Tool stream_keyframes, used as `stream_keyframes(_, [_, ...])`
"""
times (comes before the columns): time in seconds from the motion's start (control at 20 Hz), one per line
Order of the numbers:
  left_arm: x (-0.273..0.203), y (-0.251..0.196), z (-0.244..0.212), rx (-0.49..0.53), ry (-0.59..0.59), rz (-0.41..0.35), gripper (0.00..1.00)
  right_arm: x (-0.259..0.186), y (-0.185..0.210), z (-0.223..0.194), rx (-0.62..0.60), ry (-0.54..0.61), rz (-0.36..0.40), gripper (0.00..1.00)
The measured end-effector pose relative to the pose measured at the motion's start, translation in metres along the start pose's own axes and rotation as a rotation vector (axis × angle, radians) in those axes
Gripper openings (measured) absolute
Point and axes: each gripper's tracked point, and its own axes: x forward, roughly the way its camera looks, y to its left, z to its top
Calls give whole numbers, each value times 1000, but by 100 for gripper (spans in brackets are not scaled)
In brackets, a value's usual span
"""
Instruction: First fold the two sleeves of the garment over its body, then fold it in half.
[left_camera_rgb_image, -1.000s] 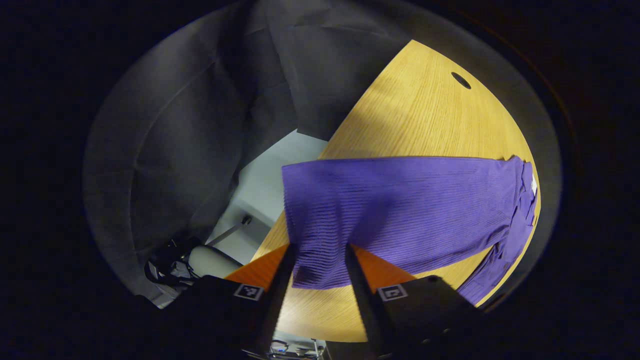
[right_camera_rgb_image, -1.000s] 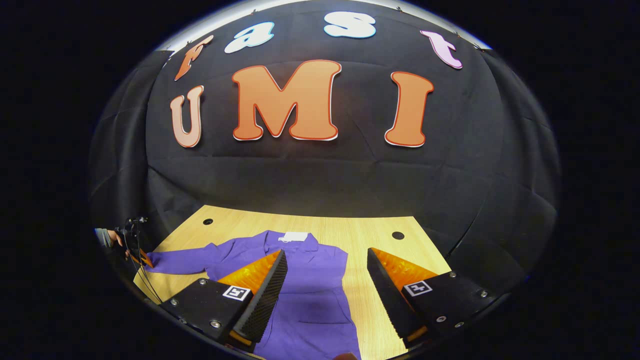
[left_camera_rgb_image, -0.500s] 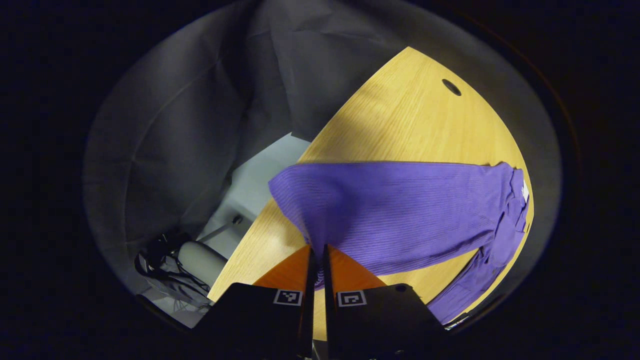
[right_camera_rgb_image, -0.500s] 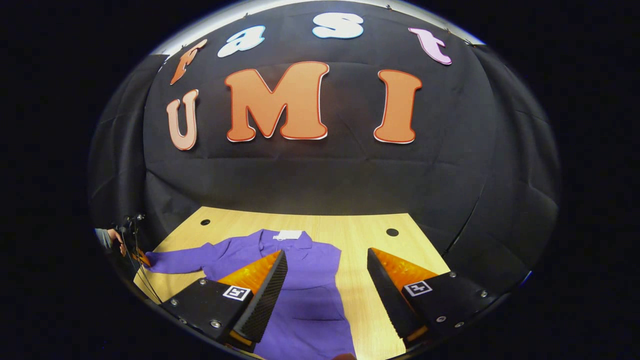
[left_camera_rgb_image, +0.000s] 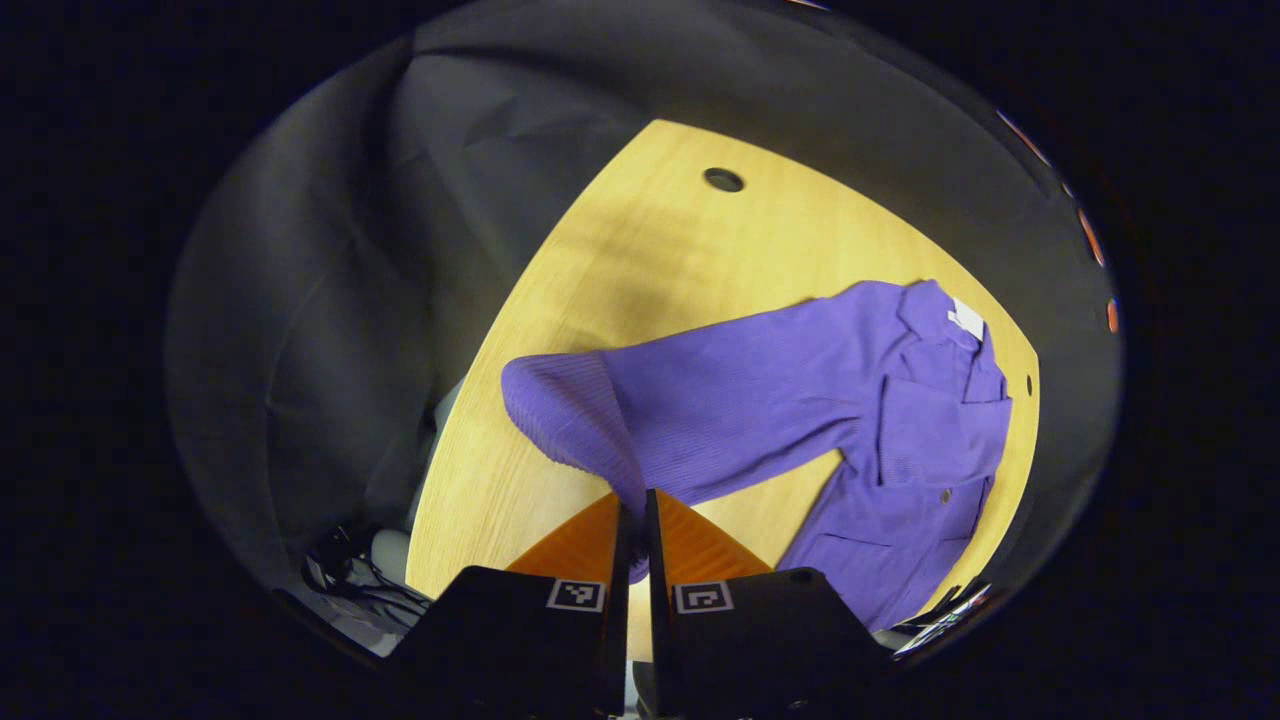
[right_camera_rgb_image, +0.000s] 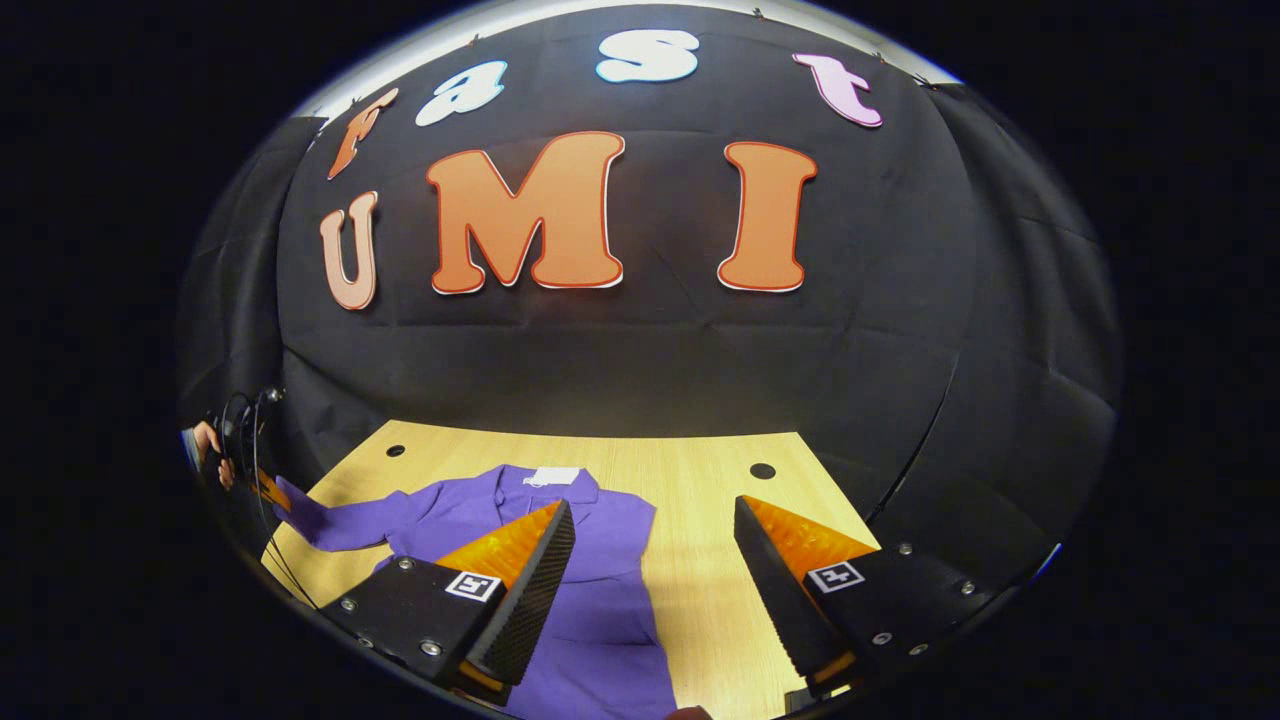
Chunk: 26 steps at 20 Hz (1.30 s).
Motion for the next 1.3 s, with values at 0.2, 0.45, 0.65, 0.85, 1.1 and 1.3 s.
stream_keyframes(0.2, [-22,-59,18,82,-35,-35,11,-1,-15,4,25,-25,3,95])
stream_keyframes(0.45, [-43,-135,36,184,-61,-57,11,-3,-37,0,58,-36,-6,95])
stream_keyframes(0.65, [-49,-212,48,276,-75,-102,12,-5,-51,-9,102,-31,-9,95])
stream_keyframes(0.85, [-54,-286,56,373,-86,-128,11,-11,-64,-20,127,-20,-15,95])
stream_keyframes(1.1, [-50,-364,52,490,-74,-159,11,-15,-75,-29,148,2,-31,95])
stream_keyframes(1.3, [-46,-412,40,578,-54,-177,11,-19,-84,-42,65,19,-56,95])
